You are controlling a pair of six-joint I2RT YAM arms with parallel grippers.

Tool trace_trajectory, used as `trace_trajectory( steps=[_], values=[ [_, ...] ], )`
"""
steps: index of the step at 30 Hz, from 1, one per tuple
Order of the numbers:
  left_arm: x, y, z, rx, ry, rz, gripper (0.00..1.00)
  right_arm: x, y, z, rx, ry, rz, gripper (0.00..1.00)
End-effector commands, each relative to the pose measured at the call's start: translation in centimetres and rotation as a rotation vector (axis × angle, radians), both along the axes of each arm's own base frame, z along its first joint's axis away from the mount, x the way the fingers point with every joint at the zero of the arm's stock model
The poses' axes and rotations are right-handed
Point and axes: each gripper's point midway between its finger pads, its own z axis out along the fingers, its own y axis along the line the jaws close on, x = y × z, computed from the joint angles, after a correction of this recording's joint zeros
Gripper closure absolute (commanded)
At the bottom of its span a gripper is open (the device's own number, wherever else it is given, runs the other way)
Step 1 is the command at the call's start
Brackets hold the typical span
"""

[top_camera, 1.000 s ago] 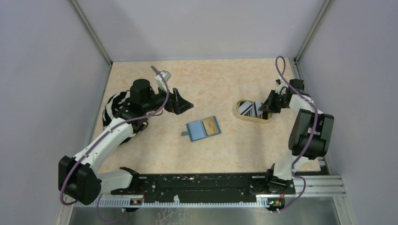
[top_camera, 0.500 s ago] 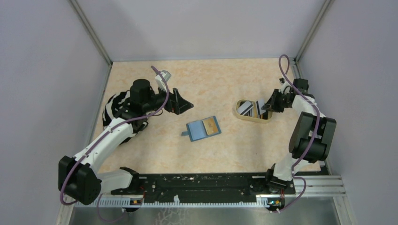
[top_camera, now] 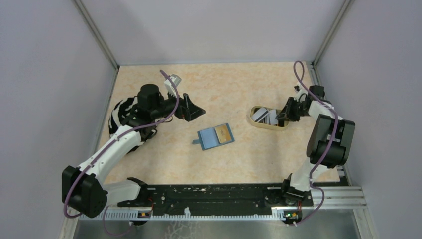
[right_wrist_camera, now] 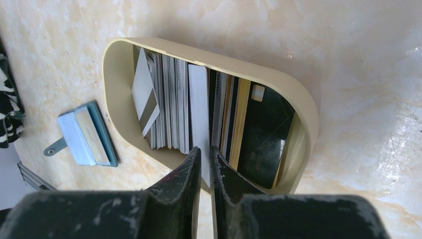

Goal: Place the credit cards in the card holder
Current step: Pick up the credit card from the storage box.

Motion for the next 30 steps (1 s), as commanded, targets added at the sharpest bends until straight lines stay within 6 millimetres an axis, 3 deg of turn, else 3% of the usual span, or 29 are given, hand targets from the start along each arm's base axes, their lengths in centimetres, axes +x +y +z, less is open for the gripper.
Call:
trace_trajectory(
  steps=[1,7,12,18,30],
  values=[
    [-0.1,0.1,1.1,-0.021,-0.045,-0.004,0.01,1.5,0.3,1.2,0.014,-0.059,0.032,0.87],
    [-0.1,0.1,1.1,-0.021,-0.046,-0.004,0.01,1.5,1.5,1.5,0.103,-0.064,0.054,0.79],
    [-0.1,0.1,1.0,-0.019,-0.042,-0.001,0.01,1.7,1.1,1.1,0.081,-0.056,0.038,0.77],
    [0.0,0.1,0.8,-0.018,-0.037,-0.002,0.01,1.8,1.3,0.7,0.098,-0.057,0.036,0.64],
    [-0.1,0.1,0.9,-0.018,-0.042,-0.003,0.01,1.5,3.7,-0.8,0.169,-0.008,0.092,0.67]
  ],
)
